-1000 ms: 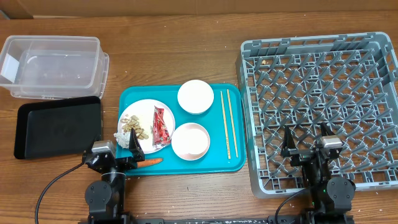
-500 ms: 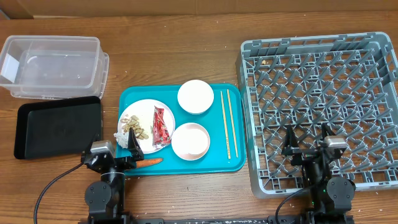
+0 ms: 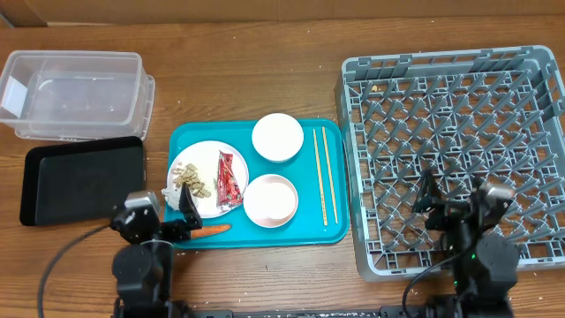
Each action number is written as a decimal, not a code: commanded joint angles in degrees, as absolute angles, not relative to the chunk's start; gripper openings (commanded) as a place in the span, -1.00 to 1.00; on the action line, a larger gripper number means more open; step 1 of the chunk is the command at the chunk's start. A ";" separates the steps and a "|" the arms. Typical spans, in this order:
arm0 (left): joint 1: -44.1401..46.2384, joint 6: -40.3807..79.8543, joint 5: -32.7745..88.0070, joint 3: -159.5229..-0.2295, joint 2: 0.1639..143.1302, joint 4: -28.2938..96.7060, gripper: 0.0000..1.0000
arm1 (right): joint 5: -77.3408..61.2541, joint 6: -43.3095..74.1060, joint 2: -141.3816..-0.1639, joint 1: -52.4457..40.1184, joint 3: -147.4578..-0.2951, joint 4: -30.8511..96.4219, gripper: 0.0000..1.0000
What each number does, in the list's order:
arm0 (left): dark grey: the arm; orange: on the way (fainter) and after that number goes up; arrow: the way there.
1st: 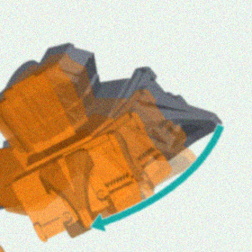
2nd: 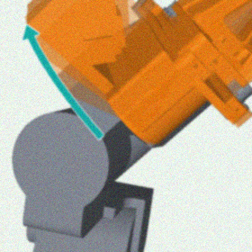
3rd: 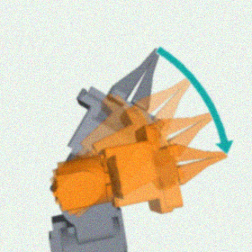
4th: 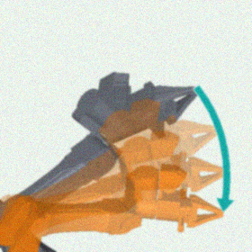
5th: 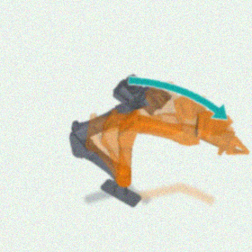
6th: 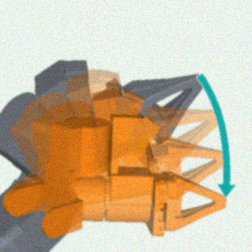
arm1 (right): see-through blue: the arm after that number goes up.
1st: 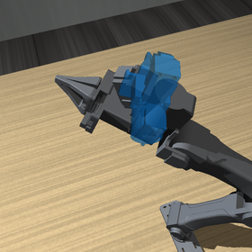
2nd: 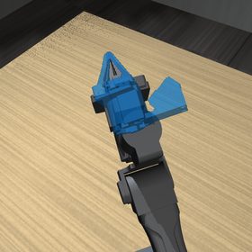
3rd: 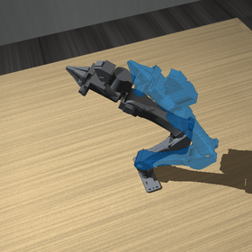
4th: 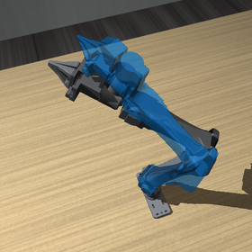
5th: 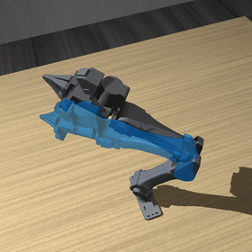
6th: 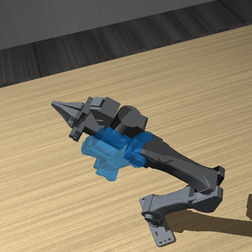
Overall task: Sort waste into correct bins and load items into the dishwasher
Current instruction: 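Move both grippers from rest toward the teal tray and rack, then grasp the red snack wrapper on the plate with the left gripper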
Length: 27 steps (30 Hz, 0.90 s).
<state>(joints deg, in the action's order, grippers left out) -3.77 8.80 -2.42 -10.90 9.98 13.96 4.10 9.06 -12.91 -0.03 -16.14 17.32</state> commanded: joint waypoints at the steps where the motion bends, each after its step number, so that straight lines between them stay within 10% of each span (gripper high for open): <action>1: -3.73 8.12 -2.04 -18.72 18.28 15.29 0.99 | 4.84 9.67 -20.86 0.12 -23.86 17.56 1.00; 19: -3.73 7.31 18.26 -65.14 54.50 61.91 0.99 | -6.57 7.31 -57.95 0.12 -67.59 64.27 1.00; 27: -3.73 8.36 19.27 -65.28 56.31 59.53 1.00 | -5.52 7.29 -59.81 0.12 -67.75 69.38 1.00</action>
